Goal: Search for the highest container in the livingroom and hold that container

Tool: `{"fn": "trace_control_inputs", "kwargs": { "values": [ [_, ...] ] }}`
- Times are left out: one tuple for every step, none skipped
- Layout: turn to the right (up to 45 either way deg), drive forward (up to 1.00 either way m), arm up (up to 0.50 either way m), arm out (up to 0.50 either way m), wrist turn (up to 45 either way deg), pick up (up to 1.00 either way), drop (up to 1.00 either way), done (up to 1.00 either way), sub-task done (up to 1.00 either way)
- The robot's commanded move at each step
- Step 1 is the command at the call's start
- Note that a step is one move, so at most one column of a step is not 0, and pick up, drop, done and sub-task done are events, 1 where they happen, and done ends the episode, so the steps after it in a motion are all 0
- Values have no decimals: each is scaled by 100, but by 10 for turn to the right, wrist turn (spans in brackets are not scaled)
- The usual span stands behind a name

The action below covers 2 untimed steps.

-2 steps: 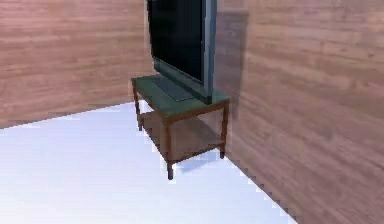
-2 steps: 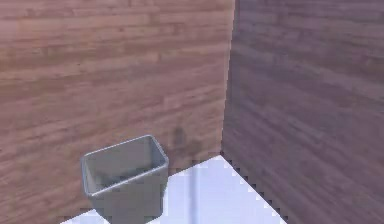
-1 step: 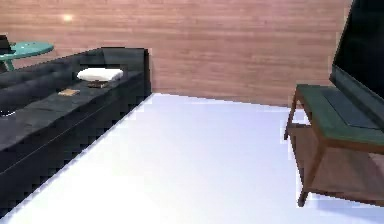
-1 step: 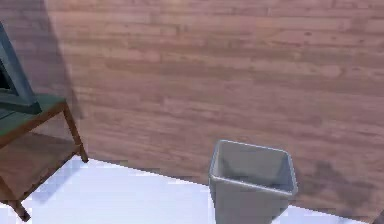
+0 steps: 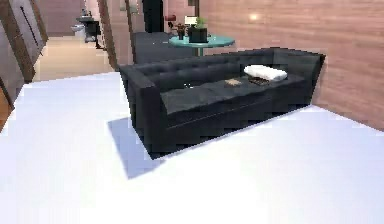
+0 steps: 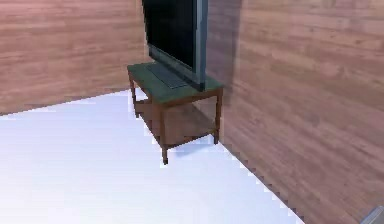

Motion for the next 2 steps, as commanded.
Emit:
{"fn": "trace_control_inputs", "kwargs": {
  "values": [
    [-420, 0, 0, 0, 0, 0, 0, 0, 0],
    [0, 100, 0, 0, 0, 0, 0, 0, 0]
  ]
}}
